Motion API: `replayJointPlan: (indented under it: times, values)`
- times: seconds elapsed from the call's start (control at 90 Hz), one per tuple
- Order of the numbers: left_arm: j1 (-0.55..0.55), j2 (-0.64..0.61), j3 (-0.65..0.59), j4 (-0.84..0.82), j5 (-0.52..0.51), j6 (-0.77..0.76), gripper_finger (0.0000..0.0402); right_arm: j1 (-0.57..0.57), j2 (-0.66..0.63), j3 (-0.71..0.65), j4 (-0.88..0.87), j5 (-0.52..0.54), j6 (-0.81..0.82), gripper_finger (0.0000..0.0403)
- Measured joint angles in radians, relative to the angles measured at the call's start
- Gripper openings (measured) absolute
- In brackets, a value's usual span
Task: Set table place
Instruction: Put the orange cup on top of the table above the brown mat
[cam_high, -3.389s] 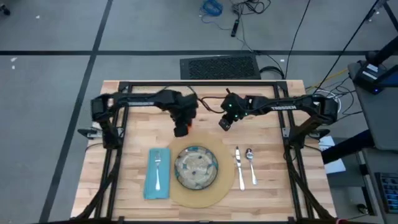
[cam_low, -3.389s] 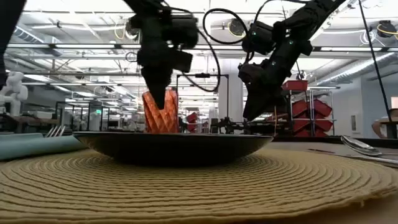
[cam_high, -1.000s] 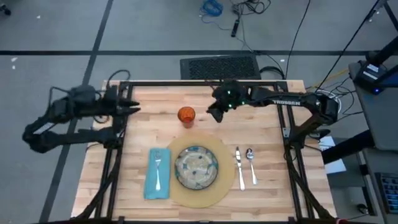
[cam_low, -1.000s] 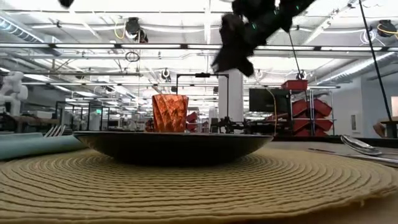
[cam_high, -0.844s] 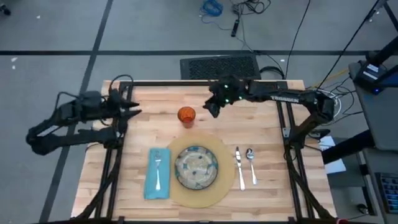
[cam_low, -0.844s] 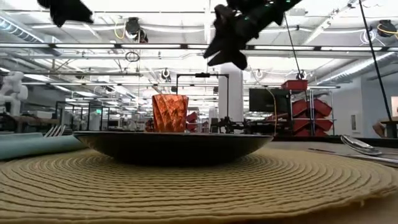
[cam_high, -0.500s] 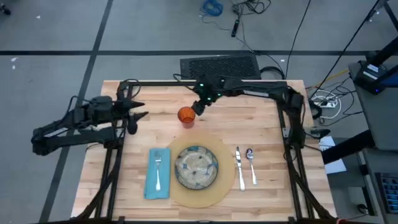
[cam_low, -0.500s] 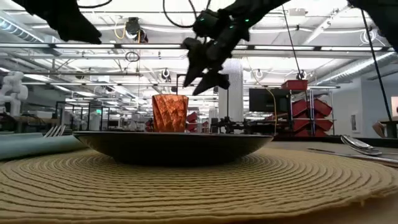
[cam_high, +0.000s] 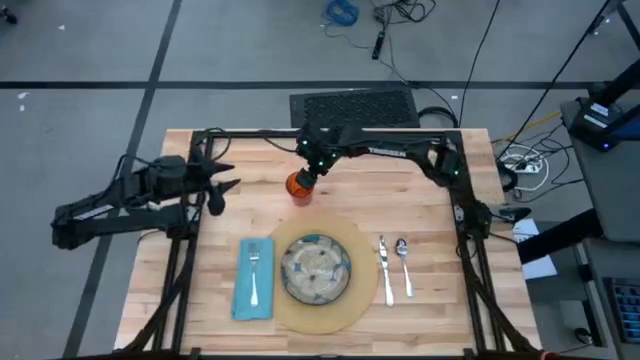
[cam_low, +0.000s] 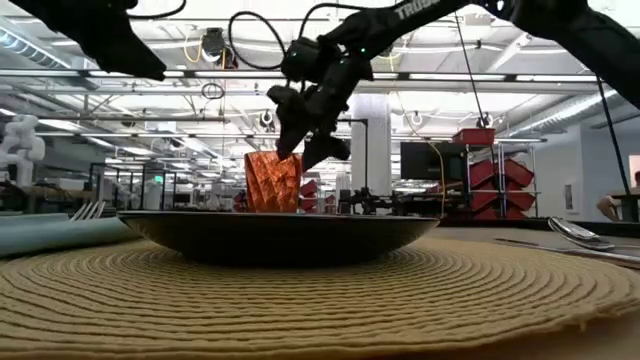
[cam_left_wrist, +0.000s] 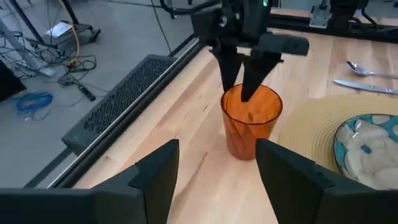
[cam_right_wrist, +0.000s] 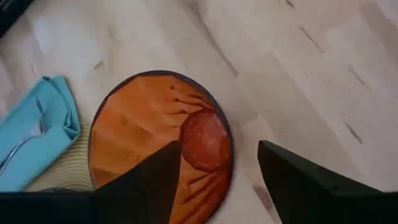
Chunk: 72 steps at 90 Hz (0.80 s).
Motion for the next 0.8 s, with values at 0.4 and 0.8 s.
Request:
replayJointPlan:
  times: [0.4,0.8]
  values:
    - [0.000,0.002,0.000,0.019,0.003,-0.003,0.0199,-0.004,-0.010,0.032,-0.150,0.048,-0.113,0.0004]
    - [0.000,0.004,0.000,0.043,0.003,-0.002,0.0199,0.081,-0.241,-0.066,-0.577,0.209,-0.126,0.0001]
